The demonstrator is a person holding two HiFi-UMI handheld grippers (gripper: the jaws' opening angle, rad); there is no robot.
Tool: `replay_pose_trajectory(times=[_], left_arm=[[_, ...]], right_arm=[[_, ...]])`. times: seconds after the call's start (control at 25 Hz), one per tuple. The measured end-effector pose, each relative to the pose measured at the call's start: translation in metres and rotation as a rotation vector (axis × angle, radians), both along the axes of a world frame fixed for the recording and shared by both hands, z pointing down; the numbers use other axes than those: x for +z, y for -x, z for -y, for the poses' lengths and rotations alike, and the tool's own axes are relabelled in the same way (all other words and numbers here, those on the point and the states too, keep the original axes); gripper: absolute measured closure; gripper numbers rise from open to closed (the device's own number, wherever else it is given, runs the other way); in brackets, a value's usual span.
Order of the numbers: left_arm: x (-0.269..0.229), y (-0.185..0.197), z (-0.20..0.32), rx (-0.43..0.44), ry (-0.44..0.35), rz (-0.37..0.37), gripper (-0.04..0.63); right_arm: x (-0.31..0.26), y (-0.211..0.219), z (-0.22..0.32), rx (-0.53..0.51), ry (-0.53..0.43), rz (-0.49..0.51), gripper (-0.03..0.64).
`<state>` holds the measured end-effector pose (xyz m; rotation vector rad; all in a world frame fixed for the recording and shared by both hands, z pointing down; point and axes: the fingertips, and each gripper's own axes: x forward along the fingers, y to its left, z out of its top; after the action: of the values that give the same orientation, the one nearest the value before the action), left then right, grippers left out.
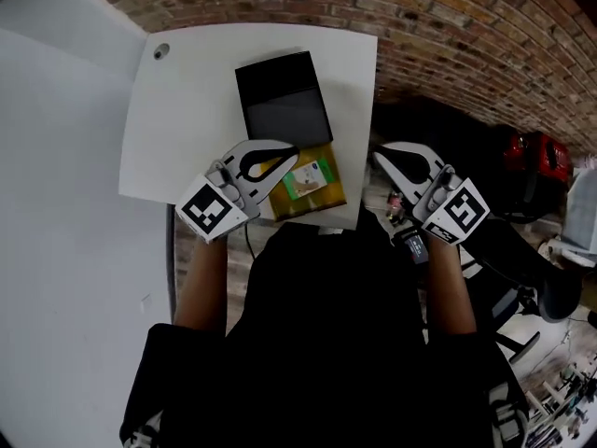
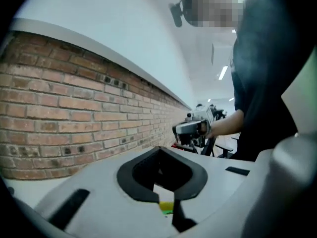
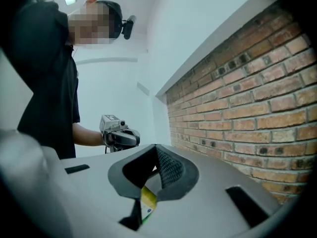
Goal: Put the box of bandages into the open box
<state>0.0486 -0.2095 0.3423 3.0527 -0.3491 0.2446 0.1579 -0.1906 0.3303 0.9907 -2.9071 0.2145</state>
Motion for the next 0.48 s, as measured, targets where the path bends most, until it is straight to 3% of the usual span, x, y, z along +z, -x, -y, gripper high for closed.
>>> replay_pose_trajectory(times=[0.2, 0.36, 0.48], left_arm=[[-0.026, 0.011, -0.016, 0.061, -0.005, -0.096, 0.578], [-0.035, 0.023, -0.03, 0.147, 0.02, -0.301, 0.578], [-0.033, 0.033, -0.039, 0.156, 0.072, -0.367, 0.578]], right_arm=[[-0.033, -0.005, -0.024, 0.042, -0.049, 0.094, 0.612], [-0.04, -0.001, -0.052, 0.068, -0.068, 0.178, 0.612], [-0.039, 0.005, -0.071, 0.067, -0.061, 0.19, 0.612]])
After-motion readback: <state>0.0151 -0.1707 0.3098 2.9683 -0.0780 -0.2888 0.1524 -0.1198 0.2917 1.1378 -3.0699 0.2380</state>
